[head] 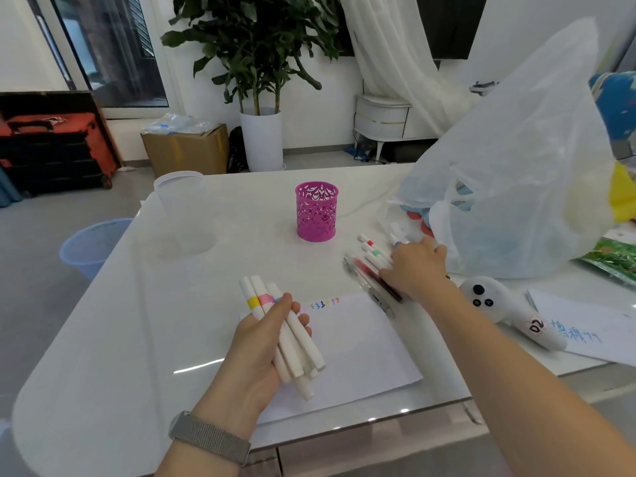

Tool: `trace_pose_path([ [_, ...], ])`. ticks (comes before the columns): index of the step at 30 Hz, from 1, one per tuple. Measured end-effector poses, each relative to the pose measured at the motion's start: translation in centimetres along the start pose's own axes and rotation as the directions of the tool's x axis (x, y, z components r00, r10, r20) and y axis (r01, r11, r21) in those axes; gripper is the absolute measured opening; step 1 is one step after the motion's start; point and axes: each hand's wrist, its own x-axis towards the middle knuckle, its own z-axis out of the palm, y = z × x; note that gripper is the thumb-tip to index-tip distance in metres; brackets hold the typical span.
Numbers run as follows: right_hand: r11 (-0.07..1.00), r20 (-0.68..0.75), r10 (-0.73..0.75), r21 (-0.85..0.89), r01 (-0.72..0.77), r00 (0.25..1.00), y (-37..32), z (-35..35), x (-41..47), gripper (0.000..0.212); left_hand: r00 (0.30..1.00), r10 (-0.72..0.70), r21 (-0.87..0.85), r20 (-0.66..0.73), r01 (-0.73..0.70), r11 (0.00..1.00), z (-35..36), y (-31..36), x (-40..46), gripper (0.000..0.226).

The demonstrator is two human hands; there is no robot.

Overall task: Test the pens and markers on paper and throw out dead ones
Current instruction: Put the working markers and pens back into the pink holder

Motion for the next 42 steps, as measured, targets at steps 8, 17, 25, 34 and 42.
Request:
trace_pose_path([
  [8, 0.988, 0.077, -0.051, -0.141, 0.062, 0.996, -1.2, 1.0, 0.2, 0.028, 0.999, 0.022, 0.013, -0.026, -0.022, 1.000, -0.1, 0.1, -0.3, 0.019],
  [17, 0.468, 0.122, -0.080, 0.881, -0.071, 0.989, -2.4, -1.5, -2.8, 0.040, 0.998, 0.054, -0.089, -0.031, -0.057, 0.994, -0.5, 0.5, -0.2, 0.016],
  [25, 0.345, 0.365, -0.744, 0.927, -0.146, 0.560, -7.3, -4.5, -9.3, 0.033, 0.992, 0.094, -0.058, 0.086, -0.089, 0.994, -1.1, 0.8, -0.2, 0.034],
  [34, 0.448, 0.293, -0.663, 0.892, 0.052, 0.689, -5.4, -5.4, -8.5, 0.045, 0.982, 0.166, -0.107, -0.089, -0.175, 0.979, -1.3, -0.2, 0.7, 0.024],
  [42, 0.516, 0.016, -0.628, 0.758, 0.400, 0.778, -8.6, -3.2, -10.0, 0.033, 0.974, 0.164, -0.212, -0.156, -0.195, 0.958, -1.0, -0.8, 1.3, 0.030],
])
